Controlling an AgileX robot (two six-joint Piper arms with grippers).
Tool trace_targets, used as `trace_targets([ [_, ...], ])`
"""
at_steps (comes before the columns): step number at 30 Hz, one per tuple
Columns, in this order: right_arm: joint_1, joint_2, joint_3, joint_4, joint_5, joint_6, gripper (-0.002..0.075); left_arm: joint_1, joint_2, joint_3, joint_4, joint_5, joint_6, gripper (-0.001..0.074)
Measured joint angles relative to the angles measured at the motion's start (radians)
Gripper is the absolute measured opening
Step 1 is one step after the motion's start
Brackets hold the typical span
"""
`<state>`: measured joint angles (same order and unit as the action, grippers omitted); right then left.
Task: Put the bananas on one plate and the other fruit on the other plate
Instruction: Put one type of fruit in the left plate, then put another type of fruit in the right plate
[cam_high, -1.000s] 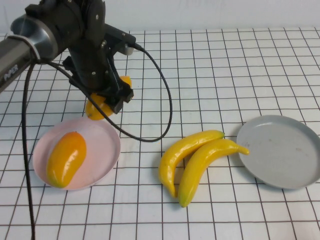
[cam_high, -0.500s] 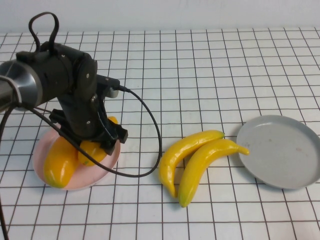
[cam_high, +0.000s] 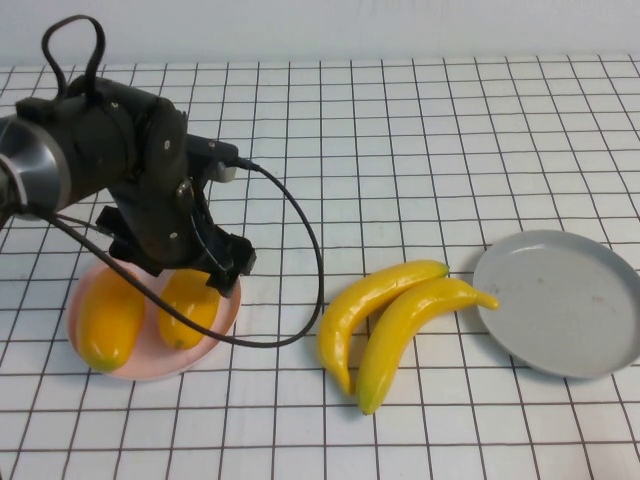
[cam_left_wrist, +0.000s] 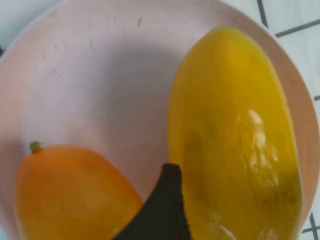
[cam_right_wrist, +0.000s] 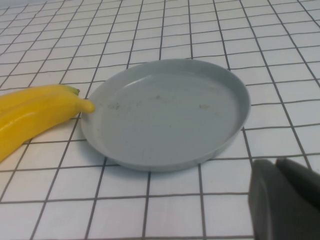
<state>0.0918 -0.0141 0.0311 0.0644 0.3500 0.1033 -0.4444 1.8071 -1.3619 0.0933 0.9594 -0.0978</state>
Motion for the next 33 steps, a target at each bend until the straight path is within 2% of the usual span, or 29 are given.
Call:
trace_targets([
  [6, 0.0, 0.0, 0.0, 0.0, 0.0, 0.0, -0.0016, 0.0, -0.132, 0.008, 0.047, -0.002, 0.006, 0.0666],
  [8, 0.0, 0.0, 0.0, 0.0, 0.0, 0.0, -0.0016, 0.0, -0.215, 0.041, 0.058, -0.025, -0.002, 0.063],
  [10, 0.0, 0.0, 0.0, 0.0, 0.0, 0.0, -0.0016, 0.0, -0.304, 0.096, 0.062, -0.07, -0.021, 0.0534],
  [14, 0.0, 0.0, 0.0, 0.0, 0.0, 0.0, -0.0016, -0.002, -0.507, 0.261, 0.017, -0.214, -0.041, 0.0183],
  [15, 0.0, 0.0, 0.0, 0.0, 0.0, 0.0, -0.0016, -0.004, -0.559, 0.307, -0.002, -0.254, -0.041, 0.0118],
  [17, 0.0, 0.0, 0.0, 0.0, 0.0, 0.0, -0.0016, -0.011, -0.65, 0.391, -0.015, -0.308, -0.041, 0.0054],
  [22, 0.0, 0.0, 0.0, 0.0, 0.0, 0.0, -0.0017, -0.013, -0.853, 0.523, -0.025, -0.285, -0.081, 0.0006],
  [26, 0.0, 0.0, 0.0, 0.0, 0.0, 0.0, -0.0016, -0.013, -0.971, 0.592, -0.025, -0.242, -0.084, -0.0001],
  [33, 0.0, 0.0, 0.0, 0.0, 0.0, 0.0, -0.0016, -0.013, -1.154, 0.782, 0.071, -0.27, -0.128, -0.0002],
])
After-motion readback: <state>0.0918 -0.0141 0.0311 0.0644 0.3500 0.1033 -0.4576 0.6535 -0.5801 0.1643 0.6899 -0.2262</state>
